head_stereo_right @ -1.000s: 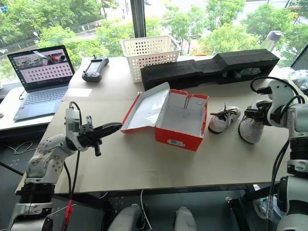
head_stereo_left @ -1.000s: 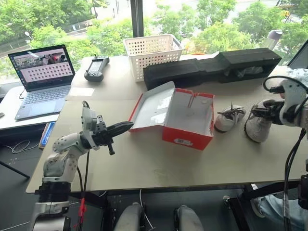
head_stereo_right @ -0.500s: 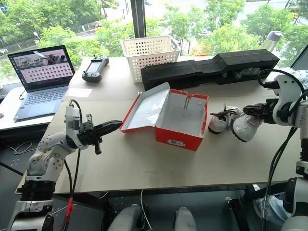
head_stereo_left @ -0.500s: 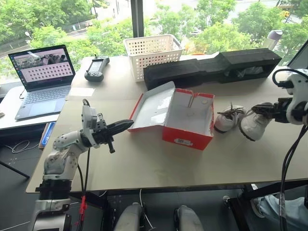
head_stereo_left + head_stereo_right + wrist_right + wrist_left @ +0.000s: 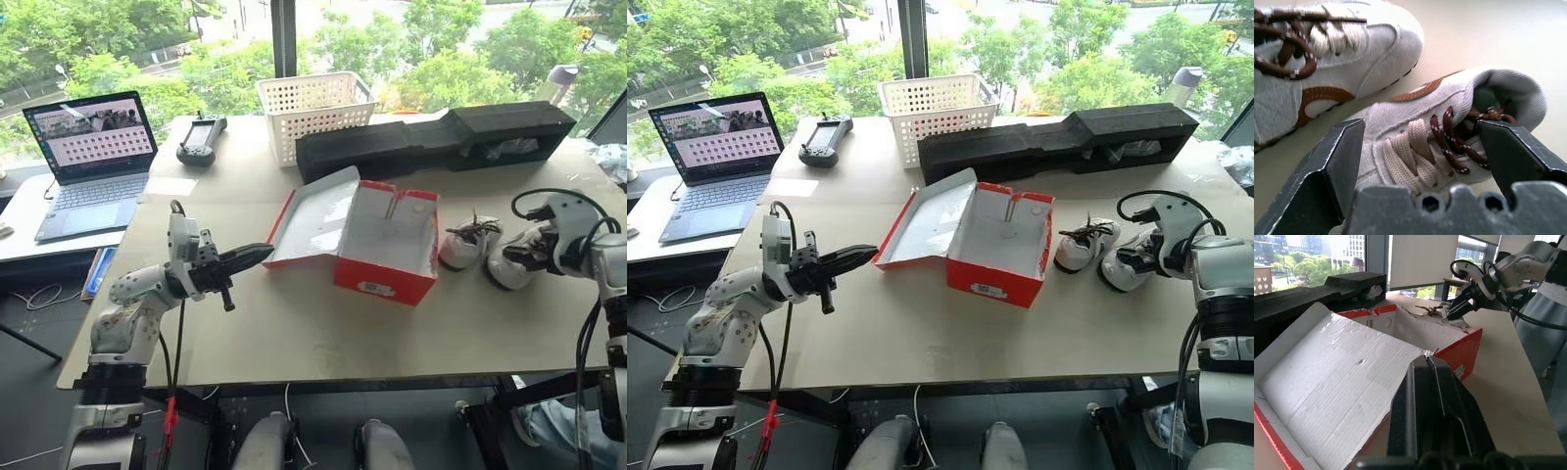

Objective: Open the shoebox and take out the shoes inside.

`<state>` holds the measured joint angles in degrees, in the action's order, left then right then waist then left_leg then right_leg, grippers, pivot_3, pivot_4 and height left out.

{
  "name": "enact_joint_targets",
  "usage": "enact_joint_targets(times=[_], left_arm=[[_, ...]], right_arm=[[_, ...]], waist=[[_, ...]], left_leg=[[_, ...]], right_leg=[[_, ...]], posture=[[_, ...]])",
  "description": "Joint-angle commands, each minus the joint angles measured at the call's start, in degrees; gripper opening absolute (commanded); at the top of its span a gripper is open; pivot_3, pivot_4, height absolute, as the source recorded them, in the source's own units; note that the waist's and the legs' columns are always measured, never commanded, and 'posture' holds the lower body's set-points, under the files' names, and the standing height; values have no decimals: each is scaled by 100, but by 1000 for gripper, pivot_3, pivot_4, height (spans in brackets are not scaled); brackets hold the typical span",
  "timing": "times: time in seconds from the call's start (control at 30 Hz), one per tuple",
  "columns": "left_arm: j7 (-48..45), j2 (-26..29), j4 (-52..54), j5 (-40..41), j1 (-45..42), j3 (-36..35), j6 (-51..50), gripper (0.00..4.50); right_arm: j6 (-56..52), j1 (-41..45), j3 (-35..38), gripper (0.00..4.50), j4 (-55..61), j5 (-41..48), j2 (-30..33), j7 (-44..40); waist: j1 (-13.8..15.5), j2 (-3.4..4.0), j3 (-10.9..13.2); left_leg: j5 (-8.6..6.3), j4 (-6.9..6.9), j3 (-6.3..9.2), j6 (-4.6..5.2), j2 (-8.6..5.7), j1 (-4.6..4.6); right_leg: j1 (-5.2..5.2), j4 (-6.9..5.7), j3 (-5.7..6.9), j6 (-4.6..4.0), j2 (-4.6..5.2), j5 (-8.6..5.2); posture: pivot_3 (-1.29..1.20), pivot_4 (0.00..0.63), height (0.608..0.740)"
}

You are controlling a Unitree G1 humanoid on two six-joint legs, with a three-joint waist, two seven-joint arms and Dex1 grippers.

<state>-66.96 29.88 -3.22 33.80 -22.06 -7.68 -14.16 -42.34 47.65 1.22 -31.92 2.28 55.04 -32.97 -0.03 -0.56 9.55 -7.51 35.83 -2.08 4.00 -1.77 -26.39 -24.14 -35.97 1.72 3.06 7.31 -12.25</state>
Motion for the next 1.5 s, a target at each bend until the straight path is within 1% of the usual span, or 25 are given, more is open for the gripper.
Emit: enact_joint_targets(times=[0.03, 0.1, 0.2, 0.27, 0.3, 0.33, 0.37, 0.4, 0.47, 0.5, 0.6, 0.67, 0.73, 0.83, 0.9, 1.0, 1.1, 1.27, 1.5], left_arm=[[-2, 49, 61, 18, -54, -74, 76, 0], [40, 70, 84, 22, -33, -120, 73, 0], [289, 115, 166, 92, 54, -342, -6, 0], [455, 130, 198, 77, 110, -427, -20, 0], [503, 139, 215, 61, 139, -450, -16, 0], [720, 140, 243, -4, 188, -505, -72, 0], [999, 134, 251, -74, 213, -563, -163, 0], [1368, 128, 273, -167, 242, -630, -292, 0], [2411, -53, 361, -331, 248, -923, -455, 0], [2839, -140, 396, -392, 248, -1043, -520, 0], [3938, -343, 337, -925, 230, -1242, -300, 0], [4544, -485, 221, -1039, 160, -1394, -414, 0], [4967, -646, 230, -1099, 201, -1568, -332, 0], [5643, -919, 225, -1381, 348, -1685, -146, 0], [5879, -1196, 366, -1329, 508, -1756, -72, 0], [6189, -1521, 632, -1640, 985, -1607, 199, 0], [6463, -1857, 648, -1564, 1186, -1704, 272, 0], [6623, -1978, 662, -1791, 1392, -1569, 529, 0], [6458, -1945, 689, -1710, 1389, -1448, 576, 0]], right_arm=[[-151, 158, 519, 4485, 700, 387, 62, -226], [-598, 113, 889, 4485, 1263, 914, -17, -541], [-1788, -230, 1756, 4485, 2734, 2207, -252, -1012], [-2175, -467, 2129, 4485, 3355, 2640, -396, -1032], [-2259, -563, 2235, 4485, 3537, 2735, -442, -979], [-2328, -672, 2428, 4485, 3803, 2856, -615, -814], [-2122, -825, 2483, 4485, 4051, 2757, -746, -575], [-1777, -1048, 2417, 4485, 4314, 2457, -859, -238], [-1226, -1550, 2257, 4485, 4717, 1870, -1264, 548], [-1087, -1737, 2250, 4485, 4821, 1705, -1505, 891], [-120, -2441, 1885, 4485, 5006, 809, -1942, 1789], [254, -2640, 1933, 4485, 5026, 760, -2228, 1968], [788, -2936, 1793, 4485, 4947, 445, -2279, 2105], [1465, -3254, 1785, 4485, 4759, 318, -2505, 2243], [1786, -3461, 1781, 4485, 4655, 255, -2555, 2239], [2040, -3677, 2027, 4485, 4637, 441, -2764, 2248], [2251, -3949, 2031, 4485, 4621, 397, -2809, 2190], [2478, -4256, 2009, 4485, 4636, 411, -2976, 2225], [2535, -4339, 1833, 4485, 4654, 318, -3103, 2228]], waist=[[-8, 0, 0], [-20, 1, 0], [-25, 1, 0], [-10, 0, 0], [6, -1, 0], [12, -1, 0], [20, -1, 0], [28, -1, -1], [60, -3, -2], [69, -8, -6], [90, -9, -6], [90, -9, -6], [82, -9, -6], [71, -10, -7], [72, -12, -8], [68, -13, -9], [77, -13, -9], [77, -15, -11], [69, -14, -12]], left_leg=[[0, 0, -1, 0, 0, 0], [-1, -1, -5, 3, 1, 0], [-3, 0, -5, 5, 13, 0], [-6, 3, -4, 3, 25, 0], [-7, 5, -3, 2, 28, 0], [-8, 9, -3, 2, 30, 0], [-9, 9, -3, 2, 29, 1], [-9, 9, -4, 2, 29, 1], [-33, 11, -4, -35, 28, 1], [-33, 9, -5, -37, 27, 0], [-33, 11, -6, -37, 21, 0], [-32, 9, -14, -35, 14, -2], [-27, 10, -16, -26, 13, -1], [-17, 12, -18, -10, 13, 7], [-20, 11, -21, -14, 15, 11], [-32, 10, -24, -34, 15, 13], [-34, 10, -29, -34, 18, 13], [-37, 13, -29, -38, 32, 18], [-37, 12, -34, -39, 35, 19]], right_leg=[[-1, 0, -2, 0, 0, 0], [-6, -1, -10, 2, 0, 1], [-3, -3, -11, 4, -9, 3], [2, -1, -8, 4, -18, 3], [3, -2, -8, 3, -19, 3], [4, -2, -8, 3, -17, 3], [5, -1, -9, 6, -14, 4], [5, 2, -10, 7, -11, 6], [3, 3, -12, 7, 3, 6], [3, 7, -12, 6, 6, 6], [1, -1, -10, 12, 1, 8], [-5, -7, -17, 15, 1, 8], [-6, -12, -22, 18, -5, 10], [2, -8, -23, 20, -17, 12], [4, -7, -25, 19, -23, 12], [6, -4, -30, 19, -22, 12], [3, -5, -38, 19, -22, 12], [7, -3, -36, -1, -29, 7], [3, -2, -43, -8, -31, 4]], posture=[[0, 150, 731], [0, 150, 731], [0, 150, 731], [0, 150, 731], [0, 150, 731], [0, 150, 731], [0, 150, 731], [0, 150, 731], [0, 150, 731], [0, 150, 731], [0, 150, 731], [0, 150, 731], [0, 150, 731], [0, 150, 731], [0, 150, 731], [0, 150, 731], [0, 150, 731], [0, 150, 731], [0, 150, 731]])
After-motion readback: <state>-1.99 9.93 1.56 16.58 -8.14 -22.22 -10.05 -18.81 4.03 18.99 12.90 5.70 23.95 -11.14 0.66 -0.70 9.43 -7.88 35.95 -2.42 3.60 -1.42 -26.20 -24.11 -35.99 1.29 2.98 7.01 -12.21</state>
